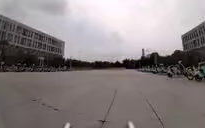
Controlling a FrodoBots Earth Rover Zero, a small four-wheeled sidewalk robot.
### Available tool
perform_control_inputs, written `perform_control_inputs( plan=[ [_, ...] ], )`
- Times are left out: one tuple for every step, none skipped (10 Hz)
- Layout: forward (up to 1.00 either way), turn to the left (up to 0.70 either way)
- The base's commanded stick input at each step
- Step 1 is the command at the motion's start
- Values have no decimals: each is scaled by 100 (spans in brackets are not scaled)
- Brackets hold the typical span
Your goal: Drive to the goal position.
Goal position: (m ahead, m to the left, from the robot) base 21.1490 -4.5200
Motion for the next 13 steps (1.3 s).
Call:
perform_control_inputs(
  plan=[
    [85,0],
    [85,0],
    [85,0],
    [85,0],
    [85,0],
    [85,0],
    [85,0],
    [85,0],
    [85,-3],
    [85,-7],
    [85,-17],
    [85,-17],
    [85,-7]
  ],
)
